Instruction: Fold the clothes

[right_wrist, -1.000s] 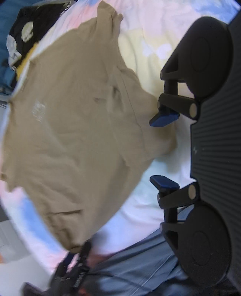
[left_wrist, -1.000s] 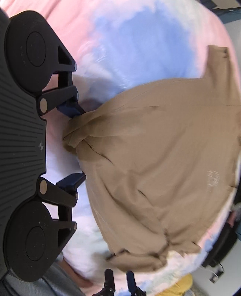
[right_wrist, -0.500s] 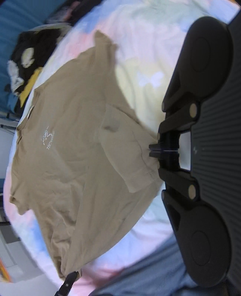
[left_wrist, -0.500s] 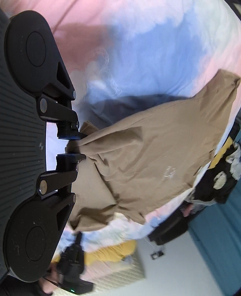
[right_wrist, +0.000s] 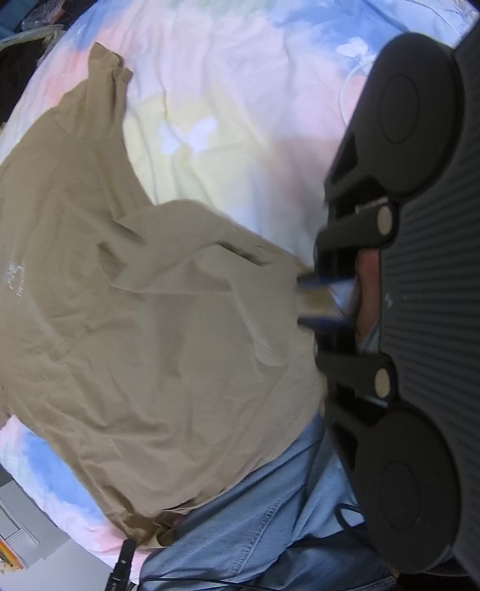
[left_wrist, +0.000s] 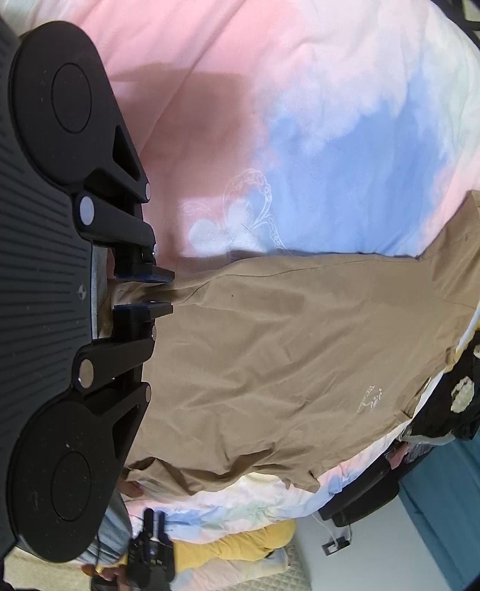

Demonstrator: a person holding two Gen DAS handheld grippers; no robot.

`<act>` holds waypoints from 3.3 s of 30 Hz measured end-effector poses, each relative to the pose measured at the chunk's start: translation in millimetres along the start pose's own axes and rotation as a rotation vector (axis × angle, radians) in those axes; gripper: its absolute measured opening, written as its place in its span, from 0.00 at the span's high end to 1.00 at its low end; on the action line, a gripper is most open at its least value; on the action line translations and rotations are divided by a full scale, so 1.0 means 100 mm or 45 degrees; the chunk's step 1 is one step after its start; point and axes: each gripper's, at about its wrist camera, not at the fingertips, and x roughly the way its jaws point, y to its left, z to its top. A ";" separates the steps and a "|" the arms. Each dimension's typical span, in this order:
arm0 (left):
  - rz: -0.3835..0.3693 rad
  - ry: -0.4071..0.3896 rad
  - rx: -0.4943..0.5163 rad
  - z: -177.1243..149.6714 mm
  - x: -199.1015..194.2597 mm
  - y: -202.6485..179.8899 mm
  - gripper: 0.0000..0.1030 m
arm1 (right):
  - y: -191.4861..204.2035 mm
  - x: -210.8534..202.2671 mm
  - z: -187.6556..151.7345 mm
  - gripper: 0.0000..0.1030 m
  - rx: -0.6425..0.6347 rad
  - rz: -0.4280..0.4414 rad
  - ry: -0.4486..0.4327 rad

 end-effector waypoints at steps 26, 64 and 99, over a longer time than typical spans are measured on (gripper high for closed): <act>0.220 -0.432 0.326 0.02 -0.32 -0.61 0.38 | -0.89 1.01 1.03 0.96 0.602 -0.166 -0.414; -0.748 0.167 0.870 -0.61 2.21 -2.73 0.89 | -1.66 0.37 0.33 0.61 1.109 -0.104 -0.894; -0.154 -0.377 0.351 0.43 1.88 -1.93 0.12 | -2.34 1.29 0.91 0.40 1.407 0.109 -0.975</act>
